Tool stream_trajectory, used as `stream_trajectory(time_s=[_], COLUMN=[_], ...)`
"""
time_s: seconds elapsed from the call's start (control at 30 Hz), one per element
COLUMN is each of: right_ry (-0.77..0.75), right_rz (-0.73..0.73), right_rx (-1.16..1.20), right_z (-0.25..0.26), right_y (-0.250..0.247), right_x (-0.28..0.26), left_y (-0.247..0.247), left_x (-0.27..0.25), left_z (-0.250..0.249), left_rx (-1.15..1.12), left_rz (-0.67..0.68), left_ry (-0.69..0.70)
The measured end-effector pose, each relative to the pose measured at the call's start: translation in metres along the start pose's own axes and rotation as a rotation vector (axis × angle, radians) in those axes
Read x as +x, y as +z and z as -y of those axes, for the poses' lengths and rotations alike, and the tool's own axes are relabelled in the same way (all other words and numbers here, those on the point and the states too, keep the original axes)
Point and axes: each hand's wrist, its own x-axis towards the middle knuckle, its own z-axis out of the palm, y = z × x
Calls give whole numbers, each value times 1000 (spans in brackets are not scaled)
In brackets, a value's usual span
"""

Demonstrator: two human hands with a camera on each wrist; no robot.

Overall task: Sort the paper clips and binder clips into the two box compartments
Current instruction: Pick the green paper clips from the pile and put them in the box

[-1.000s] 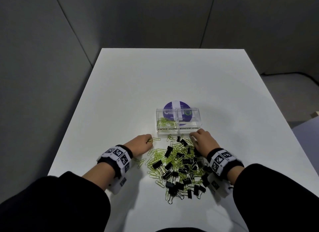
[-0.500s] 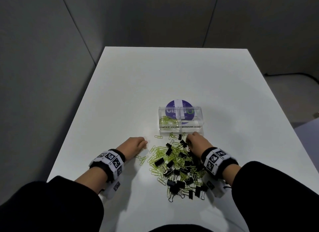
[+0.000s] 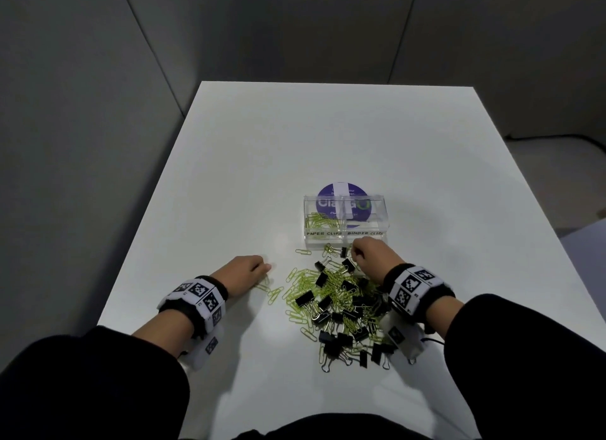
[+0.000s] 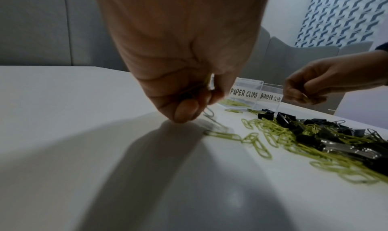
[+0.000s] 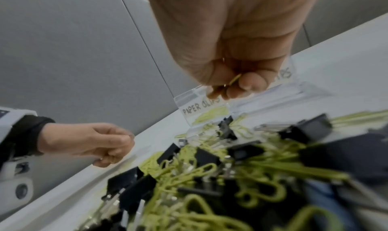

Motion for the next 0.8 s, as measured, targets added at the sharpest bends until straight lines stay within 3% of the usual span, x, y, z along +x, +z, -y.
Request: stream_trajectory(time_s=[0.17,0.33,0.6,0.8], right_ry=[-28,-185,-562,-643], right_rz=[91,144,158,250], right_rx=[43,-24,-385,-468], right_z=[28,55,62,43], right_y=[10,28,55,54], right_x=[4,12,20,8], left_y=[0,0,7,7], left_x=[-5,-11,-15,-16], left_z=[6,4,16,15], left_rx=[-90,-230,-94,149], left_rz=[12,-36,-63,112], left_ry=[-23,-48,-45,62])
